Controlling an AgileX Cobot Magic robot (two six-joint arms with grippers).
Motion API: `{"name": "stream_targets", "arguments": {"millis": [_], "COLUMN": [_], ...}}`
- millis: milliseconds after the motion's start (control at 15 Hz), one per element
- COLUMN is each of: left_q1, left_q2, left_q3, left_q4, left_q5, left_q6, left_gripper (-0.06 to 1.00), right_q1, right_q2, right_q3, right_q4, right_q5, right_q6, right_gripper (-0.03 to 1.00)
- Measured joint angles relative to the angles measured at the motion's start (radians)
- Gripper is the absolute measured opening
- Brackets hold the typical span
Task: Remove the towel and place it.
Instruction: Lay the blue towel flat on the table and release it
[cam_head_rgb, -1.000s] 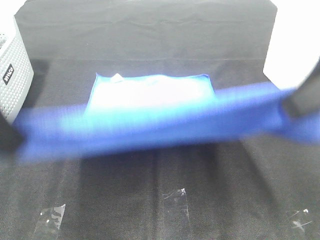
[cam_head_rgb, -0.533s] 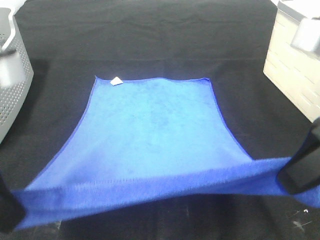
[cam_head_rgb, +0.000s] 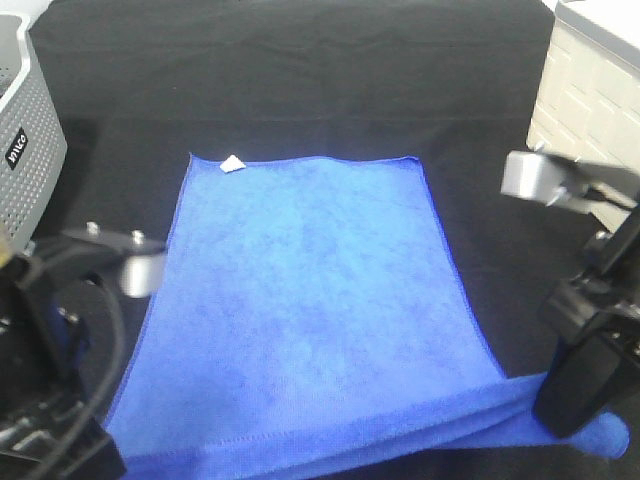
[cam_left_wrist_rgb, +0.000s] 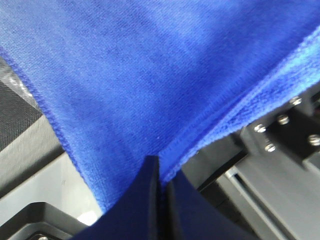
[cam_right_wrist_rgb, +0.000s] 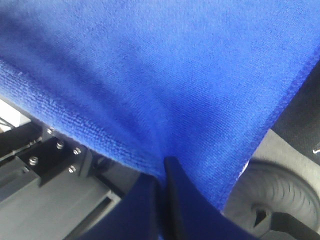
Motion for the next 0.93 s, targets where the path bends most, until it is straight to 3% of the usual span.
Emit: {"name": "stream_targets", "arguments": {"millis": [600,933], "left_q1": [0.0,0.0], "left_q2": [0.208,0.271], "left_q3": [0.001,0.001], "left_q4": [-0.108,-0.121], "left_q5": [0.007,0.002], "left_q6": [0.136,0.154], "left_gripper": [0.0,0.0], "right_q1": [0.0,0.0], "right_q2": [0.231,0.366], "right_q3": [0.115,0.115], "right_q4": [-0.007,-0.005], "right_q5": [-0.005,-0.007], "right_q6": [-0.103,-0.134], "right_gripper": [0.01,0.01]}}
